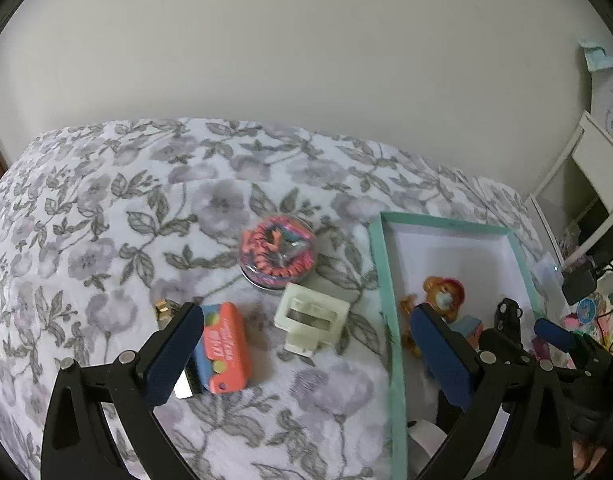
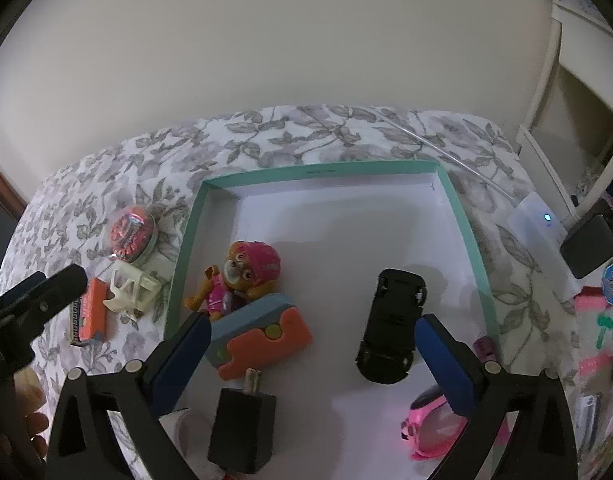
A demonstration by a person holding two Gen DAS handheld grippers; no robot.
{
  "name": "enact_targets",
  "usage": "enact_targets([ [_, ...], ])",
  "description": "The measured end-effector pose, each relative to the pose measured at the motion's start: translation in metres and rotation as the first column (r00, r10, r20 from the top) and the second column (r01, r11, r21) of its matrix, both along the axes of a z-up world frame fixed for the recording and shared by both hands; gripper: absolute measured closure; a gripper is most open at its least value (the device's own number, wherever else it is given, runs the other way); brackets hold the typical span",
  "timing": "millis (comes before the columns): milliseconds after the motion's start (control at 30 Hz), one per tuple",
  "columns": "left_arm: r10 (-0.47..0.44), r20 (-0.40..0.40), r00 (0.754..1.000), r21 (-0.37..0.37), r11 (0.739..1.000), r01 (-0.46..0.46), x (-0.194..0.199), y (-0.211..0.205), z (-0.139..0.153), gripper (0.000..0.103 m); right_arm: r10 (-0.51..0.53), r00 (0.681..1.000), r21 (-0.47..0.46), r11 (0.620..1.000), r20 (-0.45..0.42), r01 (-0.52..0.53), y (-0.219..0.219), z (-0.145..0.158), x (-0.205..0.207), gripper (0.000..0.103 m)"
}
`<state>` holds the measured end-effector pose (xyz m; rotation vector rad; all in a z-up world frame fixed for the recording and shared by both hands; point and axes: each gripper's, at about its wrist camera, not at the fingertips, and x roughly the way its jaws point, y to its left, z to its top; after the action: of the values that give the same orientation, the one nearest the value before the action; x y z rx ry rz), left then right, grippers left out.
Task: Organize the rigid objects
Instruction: 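Move both open tools from the tray back to the toy pile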
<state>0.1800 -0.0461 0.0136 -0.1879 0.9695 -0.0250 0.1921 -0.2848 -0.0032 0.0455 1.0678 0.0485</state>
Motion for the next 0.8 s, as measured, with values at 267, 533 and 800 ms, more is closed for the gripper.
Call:
enact_targets([
  [267, 0.016, 0.052, 0.998, 0.006, 1.0, -0.017, 0.002, 0.021, 0.008, 0.0, -0.02, 0.999, 0.002, 1.0, 0.027, 0.02, 0.007, 0.003, 0.002, 0.0],
  [533, 0.09, 0.039, 0.995, -0.066, 0.994, -0.087, 0.003, 0.074, 0.019, 0.0, 0.067, 0.988, -0.006, 0.998, 0.141, -0.067, 0.05, 0.035, -0.005, 0.0],
  [800, 0.175, -0.069, 0.982, -0.095, 0.979, -0.181, 0.001, 0.121, 0.003, 0.0, 0.151, 0.977, 0.063, 0.985, 0.151, -0.162, 0.105, 0.033, -0.006, 0.0],
])
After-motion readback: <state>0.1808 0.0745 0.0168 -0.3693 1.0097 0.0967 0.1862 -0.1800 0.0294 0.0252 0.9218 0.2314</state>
